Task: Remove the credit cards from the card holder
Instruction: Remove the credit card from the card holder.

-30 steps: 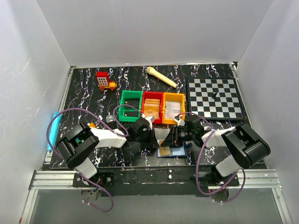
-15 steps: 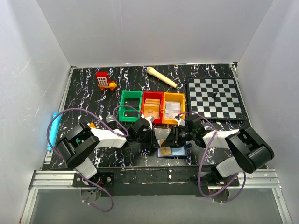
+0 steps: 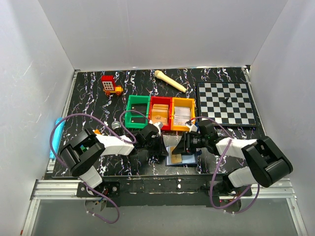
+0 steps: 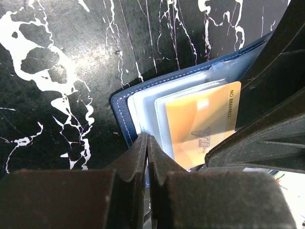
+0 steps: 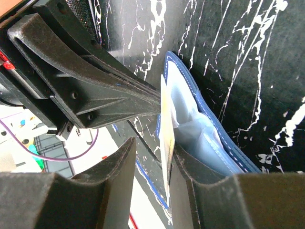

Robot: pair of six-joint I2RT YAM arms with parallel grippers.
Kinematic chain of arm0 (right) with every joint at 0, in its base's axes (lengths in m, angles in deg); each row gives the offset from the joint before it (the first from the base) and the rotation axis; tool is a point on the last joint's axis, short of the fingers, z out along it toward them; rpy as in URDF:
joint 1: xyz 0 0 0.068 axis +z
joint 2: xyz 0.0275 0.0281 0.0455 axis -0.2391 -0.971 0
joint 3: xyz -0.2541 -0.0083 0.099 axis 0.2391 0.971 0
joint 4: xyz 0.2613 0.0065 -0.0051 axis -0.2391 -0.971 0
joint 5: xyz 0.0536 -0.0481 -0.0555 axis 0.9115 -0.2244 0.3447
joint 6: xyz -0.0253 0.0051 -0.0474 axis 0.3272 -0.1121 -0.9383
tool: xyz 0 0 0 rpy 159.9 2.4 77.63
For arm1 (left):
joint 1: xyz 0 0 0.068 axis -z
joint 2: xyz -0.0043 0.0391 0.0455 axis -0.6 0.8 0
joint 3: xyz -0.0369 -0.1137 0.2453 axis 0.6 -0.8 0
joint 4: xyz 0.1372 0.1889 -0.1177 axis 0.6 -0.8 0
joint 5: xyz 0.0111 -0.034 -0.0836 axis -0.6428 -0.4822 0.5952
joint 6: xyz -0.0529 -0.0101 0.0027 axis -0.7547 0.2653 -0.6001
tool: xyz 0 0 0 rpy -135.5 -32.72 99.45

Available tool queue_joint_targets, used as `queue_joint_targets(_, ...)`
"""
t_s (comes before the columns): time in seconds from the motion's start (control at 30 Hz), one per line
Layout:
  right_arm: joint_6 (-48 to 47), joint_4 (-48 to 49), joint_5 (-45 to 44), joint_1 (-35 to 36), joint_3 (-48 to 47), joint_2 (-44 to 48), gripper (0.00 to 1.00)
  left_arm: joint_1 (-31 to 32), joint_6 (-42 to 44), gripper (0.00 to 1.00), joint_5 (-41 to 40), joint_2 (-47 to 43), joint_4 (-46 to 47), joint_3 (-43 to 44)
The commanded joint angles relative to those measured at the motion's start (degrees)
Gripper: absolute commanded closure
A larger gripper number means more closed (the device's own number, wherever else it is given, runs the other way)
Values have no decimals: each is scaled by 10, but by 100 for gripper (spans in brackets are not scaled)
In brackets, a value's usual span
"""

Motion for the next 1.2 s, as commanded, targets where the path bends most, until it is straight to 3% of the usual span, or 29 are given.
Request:
queue_joint_targets(0.0,-15,-9,19,-11,-20,21,61,5,8,100,-27,20,-44,0)
queue_joint_targets(0.77,-41,-54,30,-55,-11,63,62,-5,4,100,-19,33,-39,-2)
queue_joint_targets(1.17,-51,-68,29,-69,-9,69,69,-5,7,100,-13,29,-34,-3)
